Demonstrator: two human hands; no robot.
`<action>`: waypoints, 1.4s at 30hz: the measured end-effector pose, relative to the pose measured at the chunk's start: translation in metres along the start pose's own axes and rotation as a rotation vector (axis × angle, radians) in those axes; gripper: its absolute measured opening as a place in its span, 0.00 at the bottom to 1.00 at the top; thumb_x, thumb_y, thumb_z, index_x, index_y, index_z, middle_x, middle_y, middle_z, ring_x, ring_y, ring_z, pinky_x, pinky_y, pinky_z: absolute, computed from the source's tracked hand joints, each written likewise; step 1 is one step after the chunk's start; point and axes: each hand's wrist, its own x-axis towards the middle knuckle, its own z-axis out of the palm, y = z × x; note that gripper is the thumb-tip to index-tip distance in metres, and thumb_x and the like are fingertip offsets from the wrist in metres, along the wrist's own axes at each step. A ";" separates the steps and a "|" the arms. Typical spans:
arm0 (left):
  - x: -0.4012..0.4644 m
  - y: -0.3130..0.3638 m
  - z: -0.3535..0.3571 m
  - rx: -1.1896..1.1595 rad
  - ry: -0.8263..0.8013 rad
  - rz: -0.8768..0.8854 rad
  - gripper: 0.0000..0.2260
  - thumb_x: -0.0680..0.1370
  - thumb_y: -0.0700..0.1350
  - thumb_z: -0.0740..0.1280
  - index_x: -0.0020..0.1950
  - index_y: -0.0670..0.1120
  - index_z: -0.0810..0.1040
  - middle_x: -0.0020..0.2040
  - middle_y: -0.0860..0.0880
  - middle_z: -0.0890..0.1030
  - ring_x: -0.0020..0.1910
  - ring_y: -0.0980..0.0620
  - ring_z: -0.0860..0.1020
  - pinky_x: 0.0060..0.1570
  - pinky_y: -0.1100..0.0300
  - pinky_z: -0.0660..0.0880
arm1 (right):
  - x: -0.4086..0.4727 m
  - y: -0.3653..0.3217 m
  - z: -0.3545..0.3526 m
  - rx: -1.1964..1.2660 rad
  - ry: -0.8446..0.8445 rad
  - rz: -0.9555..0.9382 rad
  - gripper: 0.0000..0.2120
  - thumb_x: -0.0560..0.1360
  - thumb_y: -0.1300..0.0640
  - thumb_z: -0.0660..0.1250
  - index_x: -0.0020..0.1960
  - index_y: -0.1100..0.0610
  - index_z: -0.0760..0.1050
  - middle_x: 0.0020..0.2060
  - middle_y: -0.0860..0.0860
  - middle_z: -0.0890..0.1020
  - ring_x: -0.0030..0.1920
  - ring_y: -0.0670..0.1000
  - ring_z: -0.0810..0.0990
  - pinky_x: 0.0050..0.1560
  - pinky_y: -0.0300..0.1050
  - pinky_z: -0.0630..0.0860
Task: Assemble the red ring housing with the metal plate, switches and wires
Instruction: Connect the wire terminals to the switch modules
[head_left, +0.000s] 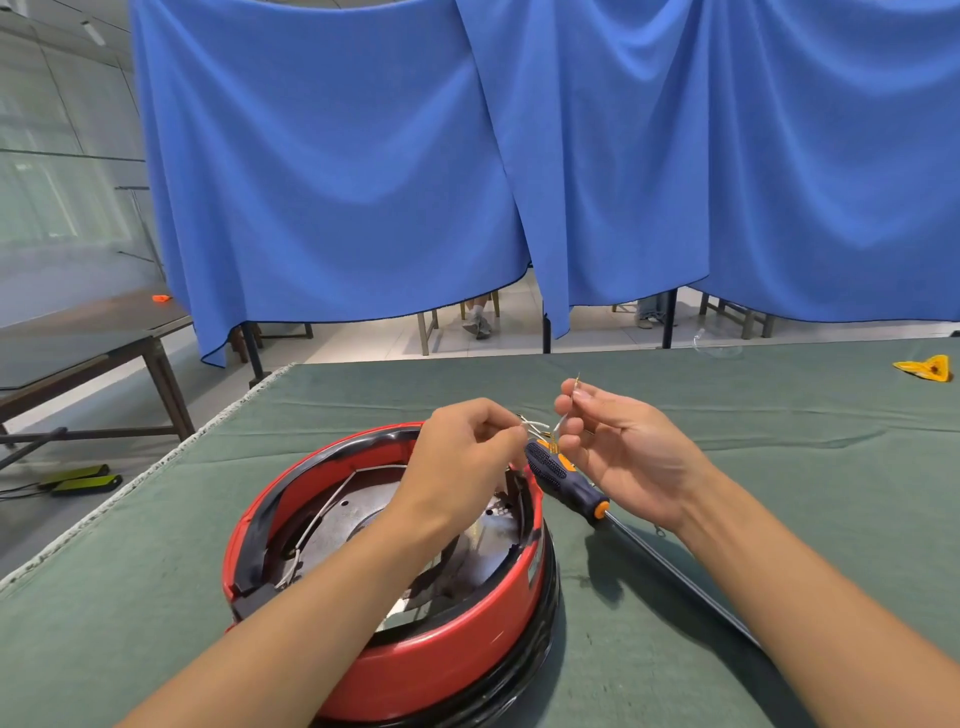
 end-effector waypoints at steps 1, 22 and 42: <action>0.001 -0.001 -0.001 -0.042 0.015 -0.011 0.06 0.76 0.35 0.65 0.40 0.41 0.79 0.32 0.44 0.81 0.22 0.57 0.72 0.21 0.68 0.66 | 0.000 0.000 0.000 -0.050 -0.002 0.009 0.06 0.79 0.64 0.58 0.48 0.60 0.74 0.34 0.52 0.81 0.28 0.46 0.76 0.28 0.37 0.75; -0.002 0.000 -0.003 -0.033 0.084 0.078 0.07 0.75 0.32 0.67 0.46 0.42 0.83 0.37 0.43 0.83 0.31 0.46 0.80 0.24 0.58 0.74 | 0.000 -0.009 0.000 -0.348 0.069 0.221 0.36 0.75 0.32 0.51 0.32 0.60 0.81 0.25 0.54 0.77 0.20 0.50 0.71 0.21 0.33 0.63; 0.005 0.001 -0.024 -0.466 0.010 -0.345 0.06 0.76 0.41 0.68 0.44 0.39 0.81 0.39 0.43 0.83 0.31 0.52 0.79 0.26 0.62 0.75 | -0.007 0.015 0.022 -0.621 0.043 -0.104 0.05 0.72 0.59 0.72 0.39 0.60 0.80 0.30 0.55 0.83 0.26 0.52 0.82 0.22 0.37 0.74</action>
